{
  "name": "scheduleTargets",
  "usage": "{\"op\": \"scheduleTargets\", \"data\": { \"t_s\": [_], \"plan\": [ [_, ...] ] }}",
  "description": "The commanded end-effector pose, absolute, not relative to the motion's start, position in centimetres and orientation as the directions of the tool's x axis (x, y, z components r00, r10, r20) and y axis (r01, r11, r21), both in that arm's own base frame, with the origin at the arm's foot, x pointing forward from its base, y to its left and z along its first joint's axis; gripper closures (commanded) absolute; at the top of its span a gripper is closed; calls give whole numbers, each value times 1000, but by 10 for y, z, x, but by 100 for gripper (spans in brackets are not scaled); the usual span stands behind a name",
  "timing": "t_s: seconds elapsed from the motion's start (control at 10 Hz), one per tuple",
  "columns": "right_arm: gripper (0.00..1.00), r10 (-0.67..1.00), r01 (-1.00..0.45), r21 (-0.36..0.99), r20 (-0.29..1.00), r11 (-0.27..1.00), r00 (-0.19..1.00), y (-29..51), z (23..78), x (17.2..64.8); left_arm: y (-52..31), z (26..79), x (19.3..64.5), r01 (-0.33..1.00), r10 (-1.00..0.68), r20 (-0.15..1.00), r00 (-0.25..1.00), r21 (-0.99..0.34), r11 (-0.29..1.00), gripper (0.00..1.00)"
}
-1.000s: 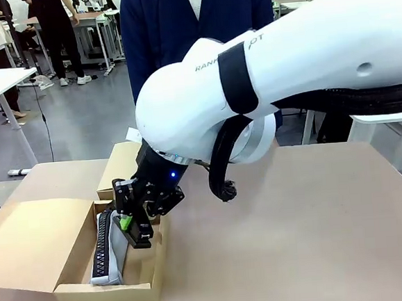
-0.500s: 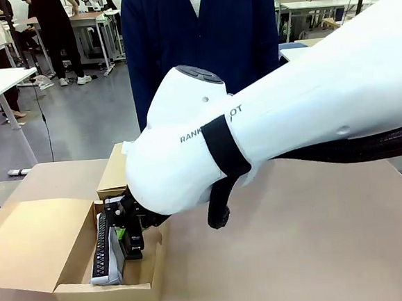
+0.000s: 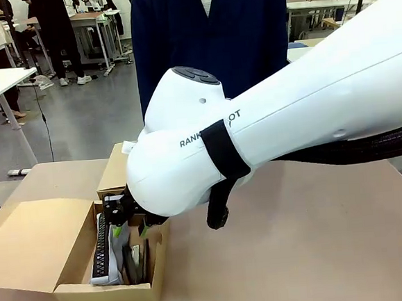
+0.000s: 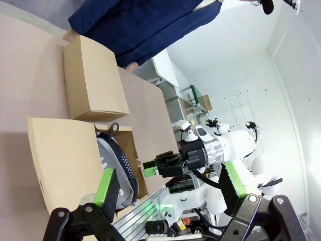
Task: Place items inside the box.
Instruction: Pick up a Pencil pouch or Stapler and place it inside the Mailer Box closest to the robot.
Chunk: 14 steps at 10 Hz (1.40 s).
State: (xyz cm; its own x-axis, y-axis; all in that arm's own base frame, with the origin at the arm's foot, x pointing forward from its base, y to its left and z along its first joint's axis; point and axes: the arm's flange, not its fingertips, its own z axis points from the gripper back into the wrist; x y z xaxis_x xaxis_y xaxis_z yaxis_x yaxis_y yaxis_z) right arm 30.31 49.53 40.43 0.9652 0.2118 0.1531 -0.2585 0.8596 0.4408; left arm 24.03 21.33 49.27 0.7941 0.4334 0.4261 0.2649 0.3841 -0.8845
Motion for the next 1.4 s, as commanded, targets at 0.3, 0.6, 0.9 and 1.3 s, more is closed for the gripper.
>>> {"op": "scheduleTargets", "data": {
  "t_s": [0.3,0.6,0.9,1.3],
  "plan": [
    [0,172,-242,464,187,852,967,491,407,301,212,494,240,293,438,446,781,-880,374,0],
    [0,200,-237,510,129,827,971,451,416,312,212,494,240,293,438,446,781,-880,374,0],
    [0,268,-204,626,-8,753,963,296,437,335,212,494,240,293,438,446,781,-880,374,0],
    [0,169,-19,857,-80,515,982,83,421,327,212,494,240,293,438,446,781,-880,374,0]
  ]
}}
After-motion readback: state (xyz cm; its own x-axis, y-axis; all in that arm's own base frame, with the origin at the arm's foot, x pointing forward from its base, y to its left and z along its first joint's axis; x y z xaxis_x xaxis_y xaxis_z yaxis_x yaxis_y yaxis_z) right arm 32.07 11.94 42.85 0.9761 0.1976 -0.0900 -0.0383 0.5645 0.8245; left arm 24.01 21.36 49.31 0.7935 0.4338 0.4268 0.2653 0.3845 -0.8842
